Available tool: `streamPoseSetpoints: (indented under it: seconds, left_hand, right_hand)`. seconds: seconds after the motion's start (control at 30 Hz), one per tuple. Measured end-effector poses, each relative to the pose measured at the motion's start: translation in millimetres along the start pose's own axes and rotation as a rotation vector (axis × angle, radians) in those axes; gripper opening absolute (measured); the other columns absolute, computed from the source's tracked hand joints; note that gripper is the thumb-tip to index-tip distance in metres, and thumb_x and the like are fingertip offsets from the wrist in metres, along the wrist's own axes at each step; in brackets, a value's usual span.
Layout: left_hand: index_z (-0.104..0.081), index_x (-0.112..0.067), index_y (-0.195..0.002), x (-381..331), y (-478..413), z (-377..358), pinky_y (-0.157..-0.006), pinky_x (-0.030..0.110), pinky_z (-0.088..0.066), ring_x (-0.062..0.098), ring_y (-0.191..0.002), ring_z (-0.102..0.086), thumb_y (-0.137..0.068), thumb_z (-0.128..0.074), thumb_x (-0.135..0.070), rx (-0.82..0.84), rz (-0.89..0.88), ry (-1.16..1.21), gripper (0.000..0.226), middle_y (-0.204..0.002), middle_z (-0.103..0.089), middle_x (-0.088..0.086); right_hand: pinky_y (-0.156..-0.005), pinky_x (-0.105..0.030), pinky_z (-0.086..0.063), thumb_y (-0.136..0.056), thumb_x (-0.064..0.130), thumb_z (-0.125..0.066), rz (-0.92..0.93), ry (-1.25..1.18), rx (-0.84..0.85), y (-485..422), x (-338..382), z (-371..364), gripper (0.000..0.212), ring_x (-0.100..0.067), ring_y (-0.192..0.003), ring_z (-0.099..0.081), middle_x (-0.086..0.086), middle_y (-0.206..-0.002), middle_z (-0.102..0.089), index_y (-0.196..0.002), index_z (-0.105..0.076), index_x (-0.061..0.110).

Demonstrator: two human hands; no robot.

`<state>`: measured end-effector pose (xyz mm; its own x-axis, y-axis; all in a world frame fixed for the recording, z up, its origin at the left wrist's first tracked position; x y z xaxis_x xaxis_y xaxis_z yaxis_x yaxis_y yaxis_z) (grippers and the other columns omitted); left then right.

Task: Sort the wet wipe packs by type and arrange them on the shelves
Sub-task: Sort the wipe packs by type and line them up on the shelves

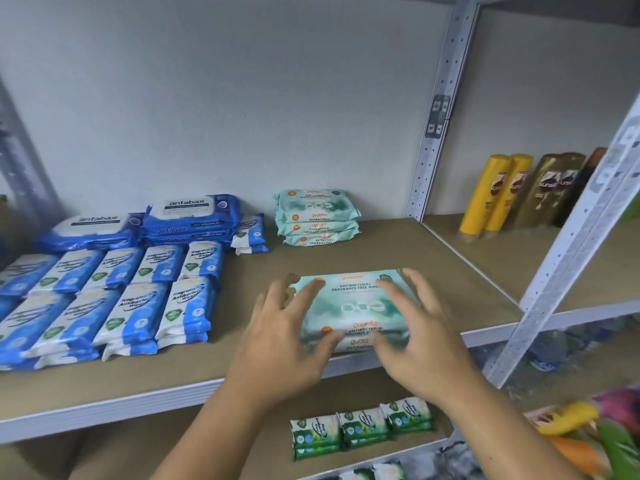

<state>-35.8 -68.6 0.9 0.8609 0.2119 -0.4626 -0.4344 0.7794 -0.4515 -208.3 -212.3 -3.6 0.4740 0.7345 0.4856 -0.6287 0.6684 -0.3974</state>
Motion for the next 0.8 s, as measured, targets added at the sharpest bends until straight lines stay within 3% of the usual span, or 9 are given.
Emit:
streamPoseSetpoints:
  seconds: [0.13,0.23,0.33,0.5,0.7,0.8]
  left_hand:
    - [-0.046,-0.043,-0.145,2,6,-11,-0.108,0.038,-0.043,0.021,-0.13,-0.043,-0.08,-0.077,-0.038,0.123,-0.034,0.017,0.073,-0.151,-0.03,-0.009]
    - [-0.058,-0.034,-0.136,2,-2,-19,-0.106,0.036,-0.045,0.023,-0.125,-0.05,-0.078,-0.081,-0.019,0.074,0.008,0.097,0.064,-0.147,-0.037,-0.003]
    - [-0.062,-0.031,-0.132,-8,-11,-33,-0.105,0.031,-0.044,0.024,-0.124,-0.051,-0.076,-0.08,-0.012,0.047,0.013,0.129,0.062,-0.144,-0.04,-0.001]
    - [-0.055,-0.031,-0.139,-41,-19,-73,-0.107,0.044,-0.046,0.029,-0.127,-0.049,-0.082,-0.074,-0.014,0.029,-0.066,0.156,0.062,-0.148,-0.038,0.003]
    - [-0.046,-0.032,-0.146,-60,-49,-110,-0.108,0.046,-0.044,0.03,-0.129,-0.043,-0.092,-0.067,-0.029,0.026,-0.173,0.065,0.058,-0.149,-0.036,0.005]
    - [-0.045,-0.033,-0.146,-54,-71,-124,-0.105,0.048,-0.047,0.032,-0.128,-0.046,-0.093,-0.066,-0.035,0.012,-0.23,0.026,0.058,-0.148,-0.038,0.006]
  right_hand:
    - [-0.108,-0.047,-0.043,-0.086,0.034,-0.066,0.094,0.128,0.017,12,-7,-16,0.072,-0.029,-0.134,-0.037,0.007,-0.163,-0.019,-0.151,-0.036,0.039]
    - [-0.103,-0.045,-0.047,-0.089,0.027,-0.069,0.088,0.131,-0.024,13,-14,-19,0.071,-0.029,-0.127,-0.042,0.008,-0.163,-0.021,-0.151,-0.037,0.041]
    - [-0.102,-0.045,-0.048,-0.09,0.023,-0.07,0.073,0.125,-0.06,14,-25,-14,0.069,-0.031,-0.125,-0.044,0.006,-0.162,-0.023,-0.149,-0.039,0.04]
    - [-0.105,-0.044,-0.046,-0.089,0.018,-0.071,0.007,0.109,-0.089,14,-62,14,0.07,-0.031,-0.128,-0.042,0.01,-0.162,-0.024,-0.148,-0.042,0.041]
    - [-0.116,-0.042,-0.034,-0.092,0.02,-0.067,-0.043,0.143,-0.044,-11,-108,32,0.071,-0.027,-0.138,-0.031,0.013,-0.165,-0.018,-0.152,-0.036,0.044]
    - [-0.115,-0.046,-0.037,-0.09,0.021,-0.07,-0.018,0.15,-0.045,-32,-129,29,0.074,-0.031,-0.137,-0.036,0.012,-0.164,-0.019,-0.151,-0.035,0.044]
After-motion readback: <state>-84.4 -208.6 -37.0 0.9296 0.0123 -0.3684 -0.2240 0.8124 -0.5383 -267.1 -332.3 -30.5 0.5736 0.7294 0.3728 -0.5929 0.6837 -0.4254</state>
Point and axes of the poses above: each hand's wrist, its own y-axis away from the middle knuckle, its own z-axis out of the back of the hand, x = y × z, the point moved 2 cm from there along -y, towards the middle knuckle
